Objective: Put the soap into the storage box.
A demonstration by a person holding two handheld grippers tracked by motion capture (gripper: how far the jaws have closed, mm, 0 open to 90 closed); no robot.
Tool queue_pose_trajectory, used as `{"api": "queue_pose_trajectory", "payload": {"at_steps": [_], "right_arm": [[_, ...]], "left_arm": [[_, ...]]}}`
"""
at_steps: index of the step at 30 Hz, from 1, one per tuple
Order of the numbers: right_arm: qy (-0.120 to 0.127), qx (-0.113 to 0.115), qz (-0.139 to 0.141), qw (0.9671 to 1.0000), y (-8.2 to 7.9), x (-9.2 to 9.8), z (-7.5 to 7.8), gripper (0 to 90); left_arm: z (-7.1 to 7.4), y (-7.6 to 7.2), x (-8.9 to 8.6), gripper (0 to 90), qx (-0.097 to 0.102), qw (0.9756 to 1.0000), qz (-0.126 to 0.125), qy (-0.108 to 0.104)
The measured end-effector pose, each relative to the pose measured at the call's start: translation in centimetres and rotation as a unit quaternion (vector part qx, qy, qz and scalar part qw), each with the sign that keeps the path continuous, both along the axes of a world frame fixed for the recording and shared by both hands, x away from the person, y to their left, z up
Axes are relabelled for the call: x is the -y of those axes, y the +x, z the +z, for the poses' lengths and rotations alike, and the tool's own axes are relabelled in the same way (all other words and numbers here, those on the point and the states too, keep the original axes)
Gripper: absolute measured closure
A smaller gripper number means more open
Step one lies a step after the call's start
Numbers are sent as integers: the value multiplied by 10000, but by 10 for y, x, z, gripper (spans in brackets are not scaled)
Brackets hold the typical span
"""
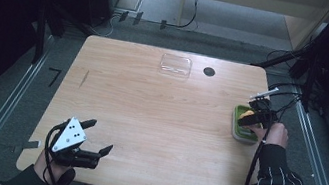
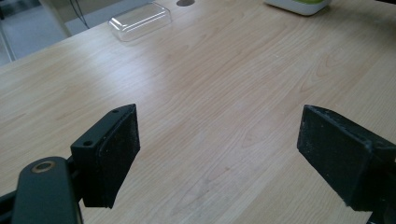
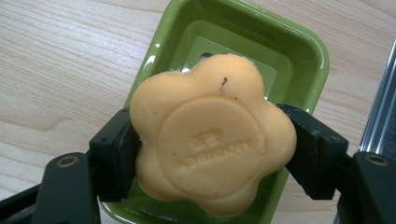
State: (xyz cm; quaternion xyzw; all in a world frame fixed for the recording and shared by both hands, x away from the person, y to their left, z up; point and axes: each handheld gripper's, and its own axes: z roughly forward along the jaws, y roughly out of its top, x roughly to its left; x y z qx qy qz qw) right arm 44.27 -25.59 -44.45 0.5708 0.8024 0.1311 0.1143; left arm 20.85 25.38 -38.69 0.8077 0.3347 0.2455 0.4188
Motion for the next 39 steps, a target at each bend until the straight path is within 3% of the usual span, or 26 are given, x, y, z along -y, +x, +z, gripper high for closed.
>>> {"api": "queue_pose_trajectory", "payload": {"at_steps": [39], "right_arm": [[-116,-26,85,9999,0,1,-5,272]], "left_arm": [[0,0,0,136,17,10000,11,9]]}}
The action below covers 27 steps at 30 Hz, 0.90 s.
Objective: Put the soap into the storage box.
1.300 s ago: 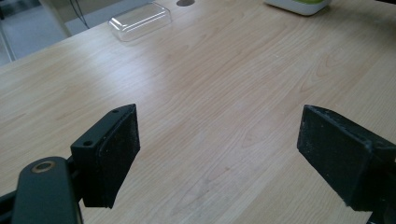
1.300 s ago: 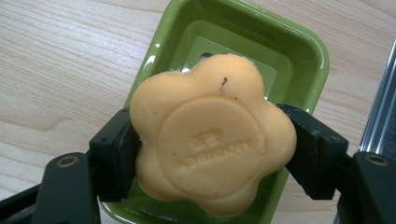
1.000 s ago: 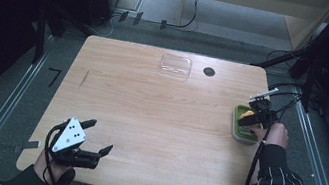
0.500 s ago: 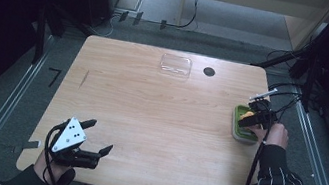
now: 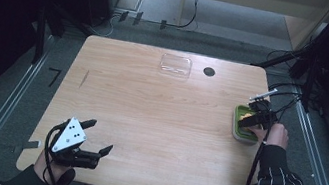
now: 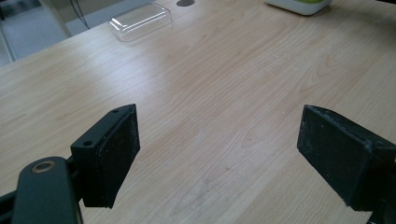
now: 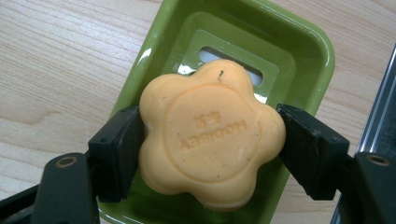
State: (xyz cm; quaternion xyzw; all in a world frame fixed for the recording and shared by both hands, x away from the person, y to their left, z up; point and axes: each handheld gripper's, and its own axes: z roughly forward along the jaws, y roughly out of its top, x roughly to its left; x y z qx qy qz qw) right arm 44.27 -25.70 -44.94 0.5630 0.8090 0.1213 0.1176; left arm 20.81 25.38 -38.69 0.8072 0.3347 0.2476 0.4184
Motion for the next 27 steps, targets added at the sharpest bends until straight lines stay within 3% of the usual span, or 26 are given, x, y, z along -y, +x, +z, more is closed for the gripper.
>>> {"api": "queue_pose_trajectory", "payload": {"at_steps": [8,19,27], "right_arm": [[24,112,-3,9999,-1,1,3,277],[59,78,-52,9999,-6,2,7,218],[94,-161,-4,9998,-19,1,15,129]], "left_arm": [[0,0,0,136,-3,10000,14,-10],[0,1,1,136,19,10000,5,-16],[0,1,1,136,19,10000,-10,-24]]}}
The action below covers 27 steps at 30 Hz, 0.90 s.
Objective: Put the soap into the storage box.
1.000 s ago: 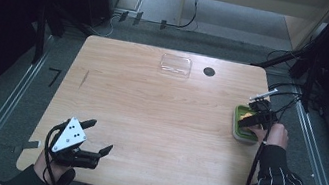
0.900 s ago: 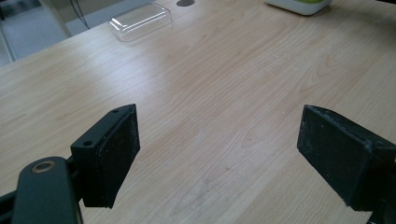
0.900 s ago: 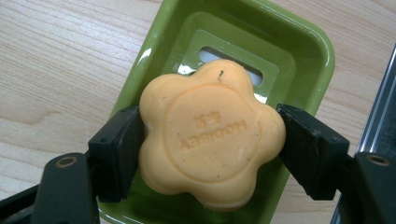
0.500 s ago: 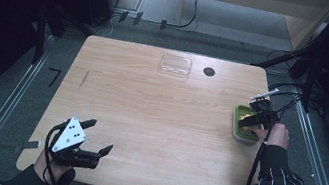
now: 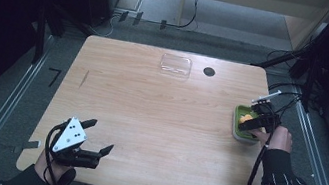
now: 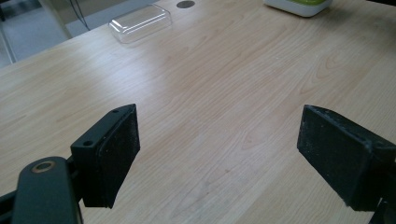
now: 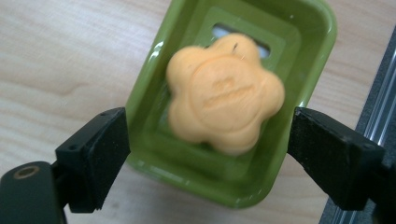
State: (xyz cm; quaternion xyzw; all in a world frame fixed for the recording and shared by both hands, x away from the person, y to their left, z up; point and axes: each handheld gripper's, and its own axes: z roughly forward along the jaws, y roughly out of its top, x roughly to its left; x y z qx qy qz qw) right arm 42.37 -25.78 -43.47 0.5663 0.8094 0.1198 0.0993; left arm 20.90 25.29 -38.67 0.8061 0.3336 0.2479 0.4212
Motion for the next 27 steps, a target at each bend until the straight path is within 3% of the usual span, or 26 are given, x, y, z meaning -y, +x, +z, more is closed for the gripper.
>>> {"api": "queue_pose_trajectory", "payload": {"at_steps": [8,27], "right_arm": [[-28,-102,202,9997,-20,-9,4,52],[-272,-288,837,9957,-65,-47,3,28]], "left_arm": [[0,0,-1,136,0,10000,-9,1],[0,0,-1,136,2,10000,-16,-4]]}}
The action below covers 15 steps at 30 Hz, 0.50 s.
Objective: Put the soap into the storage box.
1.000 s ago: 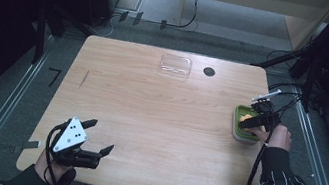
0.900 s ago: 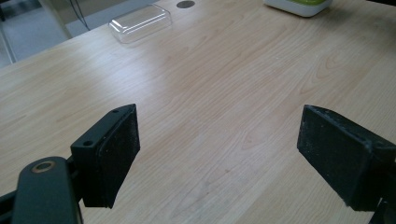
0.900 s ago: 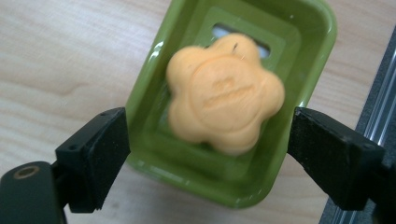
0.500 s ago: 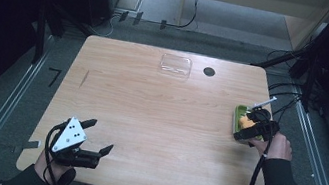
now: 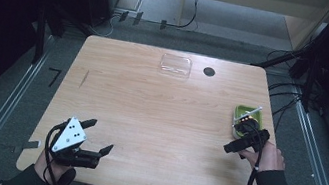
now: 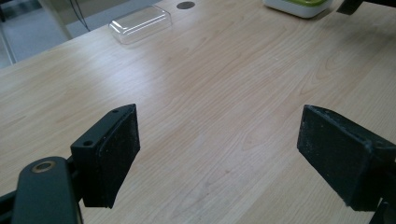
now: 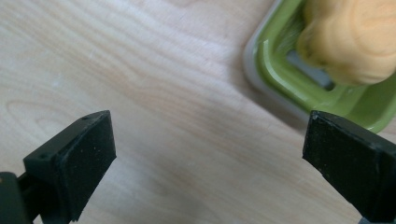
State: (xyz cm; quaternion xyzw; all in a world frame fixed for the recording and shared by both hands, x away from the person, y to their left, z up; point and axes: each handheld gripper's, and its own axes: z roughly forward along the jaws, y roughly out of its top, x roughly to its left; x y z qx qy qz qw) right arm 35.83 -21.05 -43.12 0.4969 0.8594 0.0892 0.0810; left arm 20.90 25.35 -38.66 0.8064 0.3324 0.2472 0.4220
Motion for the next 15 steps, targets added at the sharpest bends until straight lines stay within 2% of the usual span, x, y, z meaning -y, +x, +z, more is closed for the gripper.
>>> {"api": "queue_pose_trajectory", "payload": {"at_steps": [7,15], "right_arm": [[-109,-187,175,9996,-16,-9,-10,27],[-172,-284,275,9991,-31,-10,-15,27]], "left_arm": [[0,0,0,136,8,10000,5,11],[0,0,0,136,8,10000,7,9]]}}
